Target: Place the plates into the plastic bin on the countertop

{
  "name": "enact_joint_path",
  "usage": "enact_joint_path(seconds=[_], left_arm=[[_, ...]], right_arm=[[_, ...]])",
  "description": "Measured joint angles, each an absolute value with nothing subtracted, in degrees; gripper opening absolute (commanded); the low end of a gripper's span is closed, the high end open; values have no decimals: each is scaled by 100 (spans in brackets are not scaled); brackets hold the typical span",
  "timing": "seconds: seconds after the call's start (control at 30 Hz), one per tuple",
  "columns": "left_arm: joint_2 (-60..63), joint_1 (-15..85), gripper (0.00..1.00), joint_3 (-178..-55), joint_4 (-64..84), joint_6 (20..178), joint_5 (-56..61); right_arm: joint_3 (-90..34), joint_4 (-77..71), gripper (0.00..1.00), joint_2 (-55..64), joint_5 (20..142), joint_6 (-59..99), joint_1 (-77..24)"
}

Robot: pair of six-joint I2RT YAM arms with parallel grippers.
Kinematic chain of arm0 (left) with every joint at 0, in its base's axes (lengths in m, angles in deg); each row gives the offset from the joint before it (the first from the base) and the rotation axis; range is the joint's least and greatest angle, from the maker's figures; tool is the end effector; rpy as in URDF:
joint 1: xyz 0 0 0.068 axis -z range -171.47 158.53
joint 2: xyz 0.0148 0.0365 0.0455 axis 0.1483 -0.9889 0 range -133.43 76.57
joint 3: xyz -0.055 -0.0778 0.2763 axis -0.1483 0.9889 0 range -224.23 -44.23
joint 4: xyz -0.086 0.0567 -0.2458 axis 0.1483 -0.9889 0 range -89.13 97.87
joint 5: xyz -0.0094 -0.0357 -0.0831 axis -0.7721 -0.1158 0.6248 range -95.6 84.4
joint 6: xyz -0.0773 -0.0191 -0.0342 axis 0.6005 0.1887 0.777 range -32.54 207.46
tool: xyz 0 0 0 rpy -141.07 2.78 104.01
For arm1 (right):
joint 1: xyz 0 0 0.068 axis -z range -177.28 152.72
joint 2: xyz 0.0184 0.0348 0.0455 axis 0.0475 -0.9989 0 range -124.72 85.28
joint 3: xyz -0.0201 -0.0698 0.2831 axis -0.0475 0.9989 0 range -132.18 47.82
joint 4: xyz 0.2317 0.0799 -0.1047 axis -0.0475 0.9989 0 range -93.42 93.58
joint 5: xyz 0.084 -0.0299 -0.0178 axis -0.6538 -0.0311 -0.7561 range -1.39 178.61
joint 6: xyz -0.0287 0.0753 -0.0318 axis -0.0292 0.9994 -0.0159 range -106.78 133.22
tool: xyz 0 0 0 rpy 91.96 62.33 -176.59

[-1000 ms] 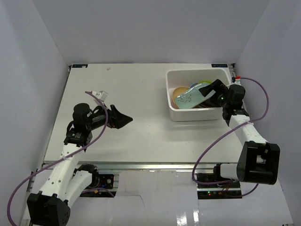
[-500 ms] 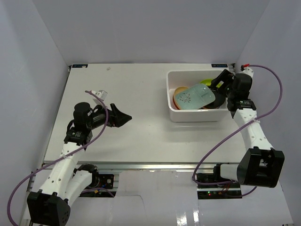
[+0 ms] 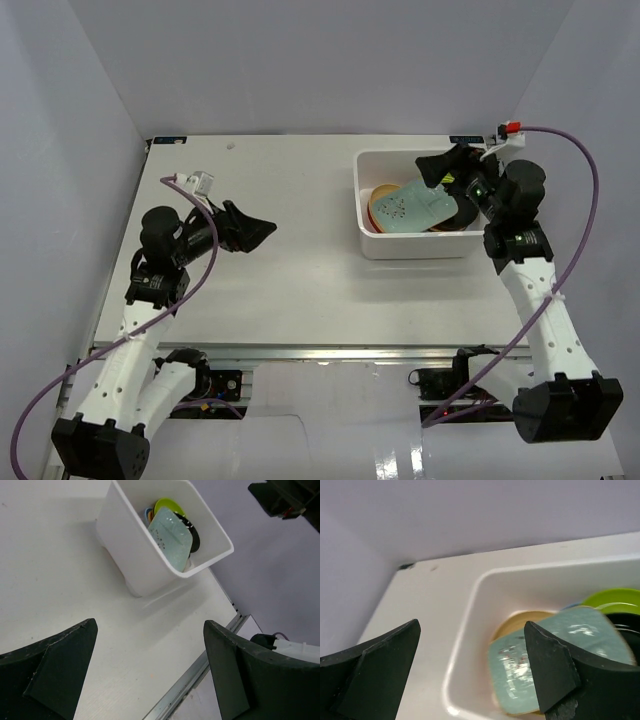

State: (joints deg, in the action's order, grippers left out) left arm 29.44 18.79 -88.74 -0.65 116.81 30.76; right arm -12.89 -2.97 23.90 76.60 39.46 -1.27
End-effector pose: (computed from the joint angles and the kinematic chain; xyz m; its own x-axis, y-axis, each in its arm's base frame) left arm 0.2014 -0.0825 0.3440 -0.5165 -0.3075 -0.7992 0.5309 0.6173 -0.5806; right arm 0.2821 0.0358 0.4170 -0.1394 0.4238 -0.8950 -0.2386 0.8628 0.4457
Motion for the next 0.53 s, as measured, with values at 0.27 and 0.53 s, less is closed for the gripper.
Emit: enact_joint_path(seconds=[0.27, 0.53], left_arm=[[3554, 1879, 98, -9248, 560, 11998, 3240], [4773, 1879, 98, -8518, 508, 12028, 3026]], right_arm=[[720, -1910, 90, 4470, 5621, 4391, -1018], [1566, -1718, 90, 5976, 5675, 4227, -1027]])
